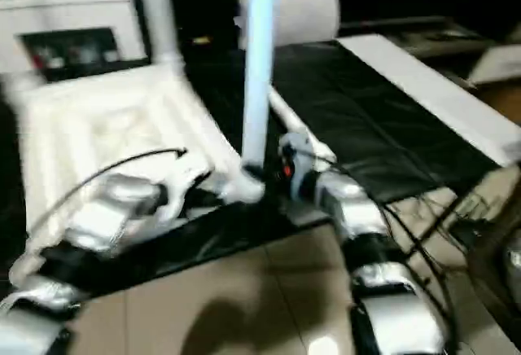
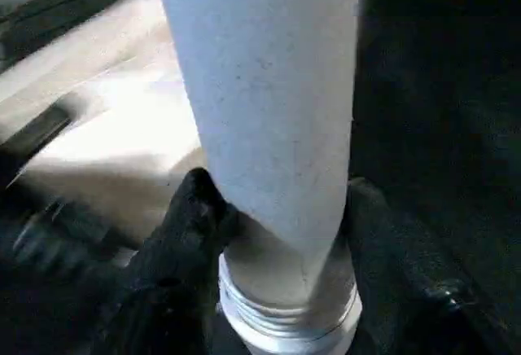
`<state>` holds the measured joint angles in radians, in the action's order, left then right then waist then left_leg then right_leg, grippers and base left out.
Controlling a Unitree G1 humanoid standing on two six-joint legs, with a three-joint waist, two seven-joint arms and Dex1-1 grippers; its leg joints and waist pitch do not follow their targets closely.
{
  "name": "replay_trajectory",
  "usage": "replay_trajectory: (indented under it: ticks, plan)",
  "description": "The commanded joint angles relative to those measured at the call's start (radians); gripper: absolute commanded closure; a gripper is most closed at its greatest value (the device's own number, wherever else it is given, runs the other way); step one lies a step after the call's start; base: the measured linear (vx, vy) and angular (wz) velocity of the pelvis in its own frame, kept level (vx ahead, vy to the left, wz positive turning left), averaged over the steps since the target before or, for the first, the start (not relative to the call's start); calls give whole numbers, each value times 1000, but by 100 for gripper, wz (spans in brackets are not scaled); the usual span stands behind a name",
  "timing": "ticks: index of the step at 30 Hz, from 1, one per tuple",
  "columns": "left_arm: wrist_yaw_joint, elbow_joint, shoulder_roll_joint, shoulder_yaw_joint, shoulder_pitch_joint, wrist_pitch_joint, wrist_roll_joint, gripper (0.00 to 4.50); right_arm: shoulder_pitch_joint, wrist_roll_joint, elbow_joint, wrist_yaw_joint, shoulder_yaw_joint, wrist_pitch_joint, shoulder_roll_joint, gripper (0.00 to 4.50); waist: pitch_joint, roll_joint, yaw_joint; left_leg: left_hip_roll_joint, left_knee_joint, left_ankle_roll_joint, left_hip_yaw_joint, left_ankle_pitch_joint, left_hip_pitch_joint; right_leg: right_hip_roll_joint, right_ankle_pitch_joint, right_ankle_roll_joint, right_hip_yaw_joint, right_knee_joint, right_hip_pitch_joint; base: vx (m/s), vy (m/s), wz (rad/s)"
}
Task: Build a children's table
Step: Rotate leg to tighten
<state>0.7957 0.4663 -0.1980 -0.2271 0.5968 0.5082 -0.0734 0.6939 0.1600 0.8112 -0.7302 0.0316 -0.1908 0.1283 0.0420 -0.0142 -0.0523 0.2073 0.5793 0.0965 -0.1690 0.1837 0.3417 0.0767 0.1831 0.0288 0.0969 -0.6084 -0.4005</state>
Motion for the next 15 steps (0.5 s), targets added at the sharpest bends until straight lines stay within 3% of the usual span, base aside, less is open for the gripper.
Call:
replay_trajectory:
  ticks: [1,2,3,5,7,9,12,15]
  plan:
    - [-61,13,83,-15,34,-6,39,450,39,39,49,83,1,-13,-74,261,-55,3,-11,14,-67,-15,9,236,12,66,378,131,-46,95,54,0,0,0]
    - [-128,44,109,0,48,-19,24,450,45,50,68,113,18,0,-89,261,-59,2,-10,11,-61,-27,5,221,9,66,351,144,-47,96,52,0,0,0]
    - [-159,56,118,6,56,-32,15,450,44,63,77,132,36,6,-96,205,-64,2,-17,12,-58,-48,3,179,12,66,281,161,-49,89,54,0,0,0]
    - [-168,47,120,6,57,-29,-1,450,43,59,77,155,50,17,-100,205,-66,-2,-18,13,-56,-63,1,148,16,65,221,178,-48,82,57,0,0,0]
    - [-166,43,109,-5,55,-41,-21,450,34,51,65,155,55,24,-97,164,-67,2,-21,15,-55,-85,2,112,21,66,158,195,-47,74,61,0,0,0]
    - [-166,42,104,-9,54,-45,-28,450,31,50,60,155,57,23,-96,158,-67,3,-21,18,-55,-93,2,94,20,64,109,214,-47,68,60,0,0,0]
    - [-167,57,83,-28,54,-64,-45,450,7,25,32,147,49,52,-76,127,-63,4,-22,19,-58,-87,1,133,17,66,144,214,-47,74,59,0,0,0]
    - [-189,95,68,-34,66,-110,-66,450,-42,27,-45,121,38,18,-33,115,-60,0,-31,17,-59,-80,-1,151,13,65,207,182,-48,83,58,0,0,0]
